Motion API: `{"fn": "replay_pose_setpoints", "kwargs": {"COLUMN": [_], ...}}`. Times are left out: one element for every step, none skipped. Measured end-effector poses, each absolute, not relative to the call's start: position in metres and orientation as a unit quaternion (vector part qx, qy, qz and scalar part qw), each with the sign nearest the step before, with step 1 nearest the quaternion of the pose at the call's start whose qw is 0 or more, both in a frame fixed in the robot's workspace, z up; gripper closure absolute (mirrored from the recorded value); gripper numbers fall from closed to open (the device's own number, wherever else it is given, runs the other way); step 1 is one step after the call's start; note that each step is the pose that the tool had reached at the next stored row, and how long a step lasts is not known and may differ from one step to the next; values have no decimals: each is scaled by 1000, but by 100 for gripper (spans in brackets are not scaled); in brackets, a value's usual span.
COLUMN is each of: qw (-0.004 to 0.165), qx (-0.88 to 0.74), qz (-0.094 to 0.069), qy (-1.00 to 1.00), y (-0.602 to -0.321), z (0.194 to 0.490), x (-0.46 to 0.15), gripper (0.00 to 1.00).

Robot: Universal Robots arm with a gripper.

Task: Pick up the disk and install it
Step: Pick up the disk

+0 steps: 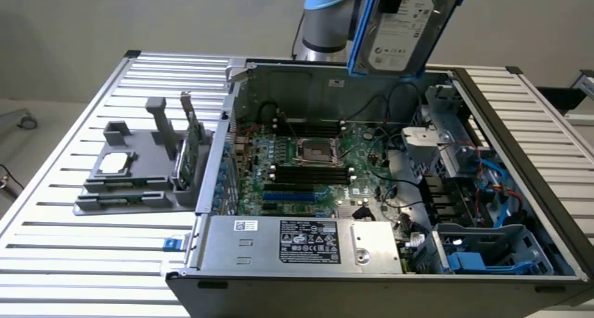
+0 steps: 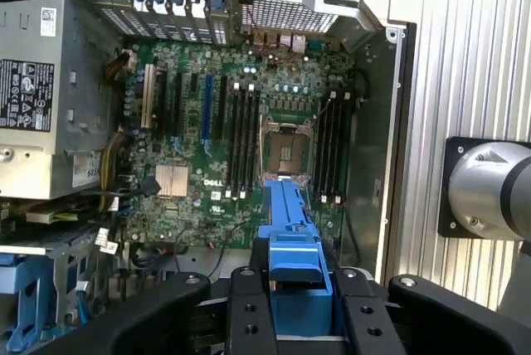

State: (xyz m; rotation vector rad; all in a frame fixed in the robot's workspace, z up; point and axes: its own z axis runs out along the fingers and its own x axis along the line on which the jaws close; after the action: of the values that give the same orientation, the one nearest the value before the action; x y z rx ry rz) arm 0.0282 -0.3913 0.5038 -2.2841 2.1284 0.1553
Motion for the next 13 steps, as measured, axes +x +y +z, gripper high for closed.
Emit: {"fn": "replay_pose_setpoints", "kwargs": {"qw": [8,8,9,9,9,10,10,10,10,10,10,10,10], "qx": [-731,-731,-731,-731,-731,-731,-731,-731,-731,-731,-731,-731,-731], "qz": [50,50,51,51,51,51,52,52,52,52,52,52,52], "qy": [681,681,681,681,681,681,681,681,681,681,681,681,681], "y": [-394,-396,-398,-400,-402,-405,-407,-410,-412,-415,-418,-421,-424], "z": [505,506,507,508,509,509,510,511,511,512,512,512,512], "x": [32,35,39,42,46,49,52,54,56,58,60,62,63], "gripper": [67,67,67,67,67,67,67,67,67,67,67,67,67]}}
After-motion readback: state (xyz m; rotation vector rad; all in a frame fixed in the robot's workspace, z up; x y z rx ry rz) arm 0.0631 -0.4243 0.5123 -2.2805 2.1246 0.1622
